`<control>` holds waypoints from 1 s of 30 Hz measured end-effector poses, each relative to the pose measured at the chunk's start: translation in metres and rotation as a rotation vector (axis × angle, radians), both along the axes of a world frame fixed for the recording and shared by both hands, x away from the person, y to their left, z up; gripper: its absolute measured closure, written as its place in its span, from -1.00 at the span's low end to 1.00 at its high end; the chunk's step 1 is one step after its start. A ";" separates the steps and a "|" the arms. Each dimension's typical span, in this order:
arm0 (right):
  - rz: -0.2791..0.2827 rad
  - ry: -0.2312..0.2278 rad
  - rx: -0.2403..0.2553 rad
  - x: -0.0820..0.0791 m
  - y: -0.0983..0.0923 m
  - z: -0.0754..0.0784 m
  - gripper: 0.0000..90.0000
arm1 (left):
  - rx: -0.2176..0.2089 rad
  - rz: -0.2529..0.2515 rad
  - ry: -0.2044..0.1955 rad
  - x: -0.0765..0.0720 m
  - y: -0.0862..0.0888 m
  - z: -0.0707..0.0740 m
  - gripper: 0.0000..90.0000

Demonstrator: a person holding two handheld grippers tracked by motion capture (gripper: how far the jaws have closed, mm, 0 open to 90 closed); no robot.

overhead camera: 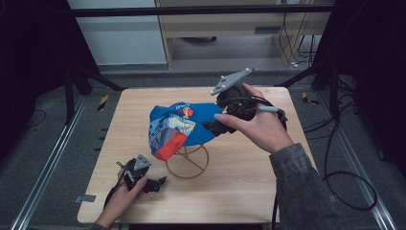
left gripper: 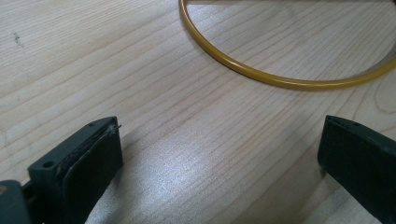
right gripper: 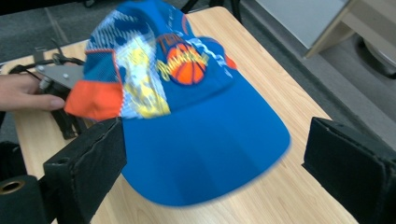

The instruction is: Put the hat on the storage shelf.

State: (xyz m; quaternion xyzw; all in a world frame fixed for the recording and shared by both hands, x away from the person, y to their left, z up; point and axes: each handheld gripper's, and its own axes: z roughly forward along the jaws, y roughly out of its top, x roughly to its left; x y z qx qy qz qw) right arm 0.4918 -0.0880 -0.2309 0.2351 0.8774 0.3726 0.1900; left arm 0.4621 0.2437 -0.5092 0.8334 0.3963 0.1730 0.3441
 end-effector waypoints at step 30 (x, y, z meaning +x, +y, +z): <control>-0.259 -0.010 0.117 -0.005 -0.099 -0.061 -0.90 | -0.001 -0.003 -0.002 -0.003 0.001 0.000 -1.00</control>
